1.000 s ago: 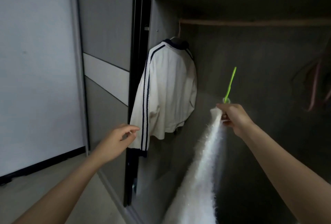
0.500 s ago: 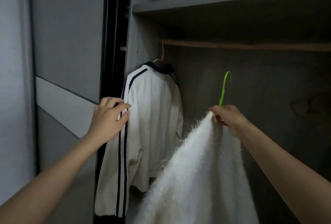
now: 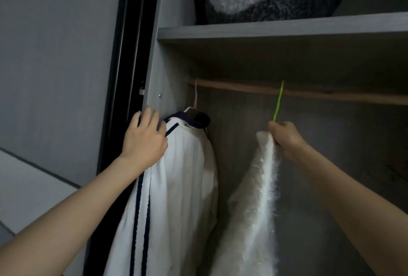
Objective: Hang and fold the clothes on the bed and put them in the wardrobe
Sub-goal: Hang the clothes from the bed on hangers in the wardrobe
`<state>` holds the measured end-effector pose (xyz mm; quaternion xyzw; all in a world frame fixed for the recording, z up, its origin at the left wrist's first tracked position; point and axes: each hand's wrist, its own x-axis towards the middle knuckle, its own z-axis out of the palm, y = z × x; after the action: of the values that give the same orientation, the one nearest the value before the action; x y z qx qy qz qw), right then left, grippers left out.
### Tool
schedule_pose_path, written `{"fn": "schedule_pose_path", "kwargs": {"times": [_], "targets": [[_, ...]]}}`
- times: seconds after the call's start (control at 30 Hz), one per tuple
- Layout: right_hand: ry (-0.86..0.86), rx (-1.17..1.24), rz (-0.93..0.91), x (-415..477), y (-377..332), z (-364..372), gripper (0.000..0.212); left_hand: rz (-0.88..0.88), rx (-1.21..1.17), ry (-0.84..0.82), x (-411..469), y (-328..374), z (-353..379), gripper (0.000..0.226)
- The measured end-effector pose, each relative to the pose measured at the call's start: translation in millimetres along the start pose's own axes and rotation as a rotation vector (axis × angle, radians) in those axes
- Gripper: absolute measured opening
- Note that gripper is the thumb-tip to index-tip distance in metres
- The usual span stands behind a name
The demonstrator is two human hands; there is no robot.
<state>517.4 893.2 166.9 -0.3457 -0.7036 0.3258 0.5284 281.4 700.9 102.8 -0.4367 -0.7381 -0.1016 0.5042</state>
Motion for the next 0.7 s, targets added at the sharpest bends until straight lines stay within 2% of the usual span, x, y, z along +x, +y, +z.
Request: {"fn": "schedule_pose_path", "kwargs": {"times": [0.1, 0.2, 0.23, 0.33, 0.5, 0.63, 0.7], "targets": [[0.016, 0.01, 0.001, 14, -10, 6, 0.036, -0.025, 0.076, 0.057, 3, -5, 6, 0.038], [-0.003, 0.003, -0.011, 29, -20, 19, 0.025, -0.027, 0.107, 0.113, 3, -13, 10, 0.048], [-0.01, 0.005, -0.024, 36, -23, 24, 0.021, -0.02, 0.121, 0.141, 2, -16, 14, 0.048], [-0.045, -0.021, -0.041, 55, -30, 41, 0.035, -0.018, 0.142, 0.194, -1, -21, 22, 0.045], [-0.086, -0.153, -0.045, 76, -43, 71, 0.02, -0.03, 0.136, 0.229, 2, -22, 28, 0.049], [-0.135, -0.082, 0.017, 84, -40, 96, 0.044, -0.042, 0.147, 0.258, 2, -22, 29, 0.047], [-0.134, -0.062, 0.023, 87, -35, 109, 0.05, -0.041, 0.15, 0.281, 3, -21, 32, 0.046]]}}
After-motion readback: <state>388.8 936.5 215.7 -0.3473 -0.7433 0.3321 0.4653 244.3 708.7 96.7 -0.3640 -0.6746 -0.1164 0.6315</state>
